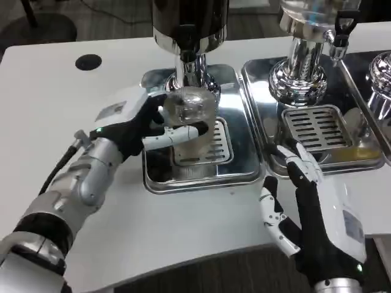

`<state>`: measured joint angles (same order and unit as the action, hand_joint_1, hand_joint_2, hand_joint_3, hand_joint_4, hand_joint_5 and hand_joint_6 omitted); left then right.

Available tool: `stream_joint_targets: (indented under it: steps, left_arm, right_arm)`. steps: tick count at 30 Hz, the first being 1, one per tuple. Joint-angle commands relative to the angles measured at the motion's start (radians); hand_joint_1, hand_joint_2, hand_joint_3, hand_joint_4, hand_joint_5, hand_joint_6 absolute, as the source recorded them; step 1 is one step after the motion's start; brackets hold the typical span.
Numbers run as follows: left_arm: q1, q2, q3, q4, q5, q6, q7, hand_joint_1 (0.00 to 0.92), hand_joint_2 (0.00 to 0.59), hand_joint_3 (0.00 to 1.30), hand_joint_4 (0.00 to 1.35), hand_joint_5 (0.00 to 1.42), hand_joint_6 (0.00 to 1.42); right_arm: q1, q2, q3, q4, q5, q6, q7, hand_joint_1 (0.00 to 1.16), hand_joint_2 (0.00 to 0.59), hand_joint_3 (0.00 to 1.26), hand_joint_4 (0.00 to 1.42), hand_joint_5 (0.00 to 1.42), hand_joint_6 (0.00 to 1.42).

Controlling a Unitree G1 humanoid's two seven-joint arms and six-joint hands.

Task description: Grasp the cup under the faucet to collect the drink, then remove the cup.

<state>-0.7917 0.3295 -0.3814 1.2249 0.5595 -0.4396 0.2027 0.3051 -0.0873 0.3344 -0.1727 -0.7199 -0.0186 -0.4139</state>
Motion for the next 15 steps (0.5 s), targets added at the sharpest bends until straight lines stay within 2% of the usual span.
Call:
stream_joint_targets:
  steps: [1,3,8,11,15]
  left_arm:
    - [-0.017,-0.014,-0.021,0.011,0.014,0.021,-0.039,0.132,0.113,0.23,0.24,0.36,0.58]
    - [-0.020,-0.015,-0.023,0.012,0.015,0.025,-0.042,0.129,0.115,0.20,0.20,0.33,0.57]
    - [-0.017,-0.002,-0.026,-0.012,0.012,0.023,-0.022,0.053,0.081,0.09,0.01,0.17,0.41]
    - [-0.011,0.016,-0.020,-0.030,0.007,0.013,-0.018,0.030,0.070,0.05,0.00,0.11,0.34]
    - [0.016,0.062,0.007,-0.081,-0.016,-0.017,-0.013,0.007,0.059,0.01,0.00,0.00,0.25]
  right_arm:
    - [0.016,0.005,-0.004,-0.020,0.005,0.005,0.007,0.41,0.573,0.24,0.07,0.07,0.23]
    - [0.014,0.006,-0.002,-0.018,0.004,0.007,0.011,0.41,0.573,0.24,0.07,0.07,0.23]
    - [0.015,0.011,-0.005,-0.020,0.007,0.005,0.010,0.41,0.573,0.24,0.07,0.07,0.23]
    - [0.013,0.011,-0.004,-0.015,0.012,0.001,0.014,0.41,0.573,0.24,0.07,0.07,0.23]
    - [0.003,0.012,-0.006,-0.013,0.014,-0.003,0.015,0.41,0.573,0.24,0.07,0.07,0.23]
